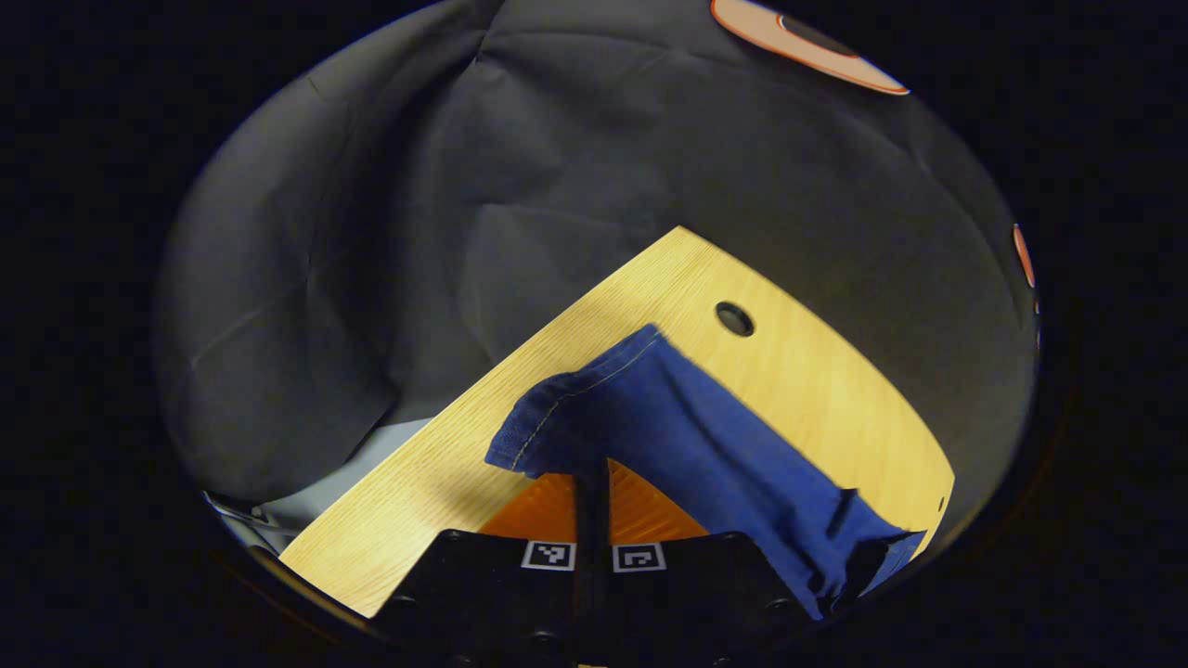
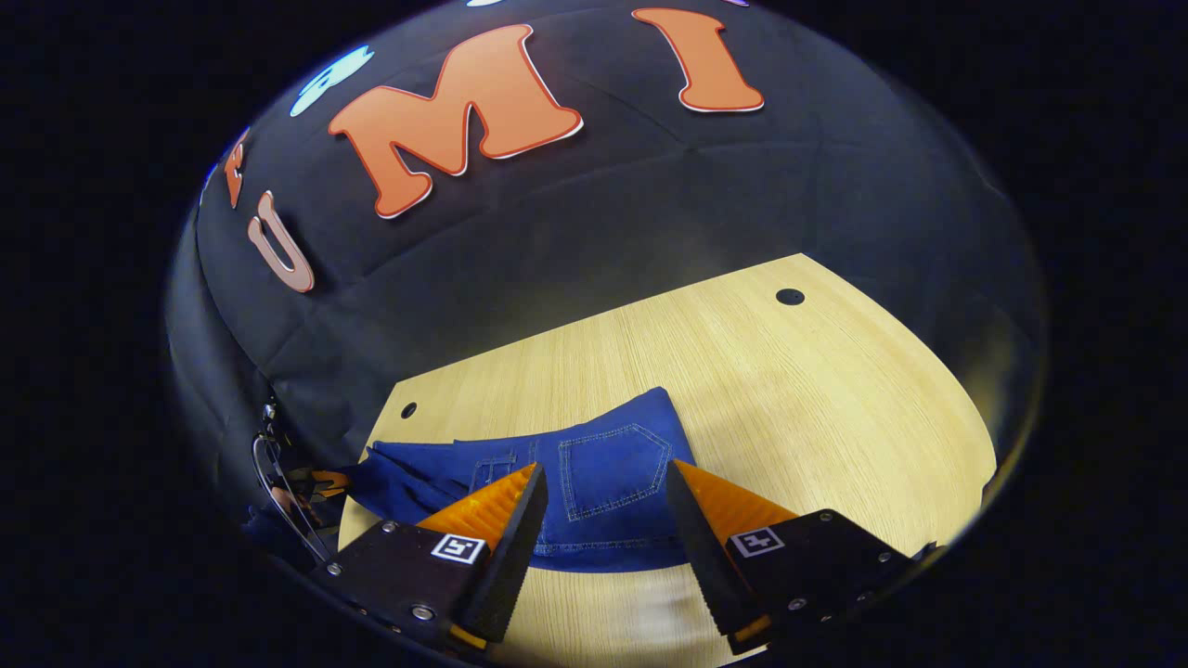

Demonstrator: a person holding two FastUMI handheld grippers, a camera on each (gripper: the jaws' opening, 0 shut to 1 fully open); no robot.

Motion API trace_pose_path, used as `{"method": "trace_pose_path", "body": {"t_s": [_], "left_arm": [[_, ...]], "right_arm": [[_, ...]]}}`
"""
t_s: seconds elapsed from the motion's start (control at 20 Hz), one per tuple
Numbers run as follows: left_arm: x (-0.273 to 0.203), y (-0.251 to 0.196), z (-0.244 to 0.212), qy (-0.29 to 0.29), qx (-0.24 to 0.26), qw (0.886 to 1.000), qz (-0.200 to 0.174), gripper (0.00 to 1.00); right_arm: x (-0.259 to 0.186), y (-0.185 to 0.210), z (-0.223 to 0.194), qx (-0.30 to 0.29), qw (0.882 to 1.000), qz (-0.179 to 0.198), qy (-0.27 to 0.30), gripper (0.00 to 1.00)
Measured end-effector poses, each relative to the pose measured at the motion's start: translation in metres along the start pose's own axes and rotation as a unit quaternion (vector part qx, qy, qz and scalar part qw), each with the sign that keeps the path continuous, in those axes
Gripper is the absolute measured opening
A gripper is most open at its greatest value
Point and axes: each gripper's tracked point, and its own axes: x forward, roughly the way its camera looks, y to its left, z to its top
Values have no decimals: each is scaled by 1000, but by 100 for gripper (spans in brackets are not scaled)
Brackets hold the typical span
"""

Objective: Grasp the waist and the cuffs of the jeans and fold them to make the two legs overlap; first hold the waist and fold one-third of the jeans toward the cuffs, then hold the cuffs and fold the remaining one-third in the same direction to finish folding.

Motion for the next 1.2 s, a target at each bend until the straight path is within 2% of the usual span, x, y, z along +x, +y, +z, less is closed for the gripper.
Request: {"method": "trace_pose_path", "body": {"t_s": [0.35, 0.65, 0.95, 1.1, 1.2], "left_arm": [[-74, -35, 52, -80, 49, 994, -62, 0], [-148, -86, 56, -120, 98, 977, -146, 0], [-211, -212, 6, -127, 179, 949, -225, 0], [-226, -267, -44, -102, 222, 934, -260, 0], [-217, -298, -90, -73, 254, 925, -273, 0]], "right_arm": [[-7, -6, 14, -18, 1000, 8, -19, 81], [-15, -12, 24, -35, 998, 22, -36, 81], [-30, -26, 38, -51, 996, 36, -61, 81], [-39, -37, 44, -49, 995, 41, -71, 81], [-43, -48, 45, -41, 996, 42, -74, 81]]}}
